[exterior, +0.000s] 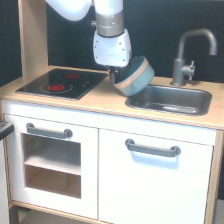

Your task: Place the pot in the sink

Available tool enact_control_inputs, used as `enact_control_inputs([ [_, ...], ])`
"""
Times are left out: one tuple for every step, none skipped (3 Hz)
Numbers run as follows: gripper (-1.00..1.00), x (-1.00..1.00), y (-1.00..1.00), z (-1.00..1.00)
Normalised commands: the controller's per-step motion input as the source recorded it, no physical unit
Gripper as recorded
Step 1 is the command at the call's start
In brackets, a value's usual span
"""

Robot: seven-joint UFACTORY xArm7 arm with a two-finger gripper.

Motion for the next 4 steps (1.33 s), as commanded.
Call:
enact_control_inputs([
  [-0.55, 1.00, 0.05, -0.18],
  [-1.00, 0.22, -0.55, 0.88],
  [-1.00, 0.02, -0.07, 0.09],
  [-1.00, -0.22, -0.13, 0.56],
])
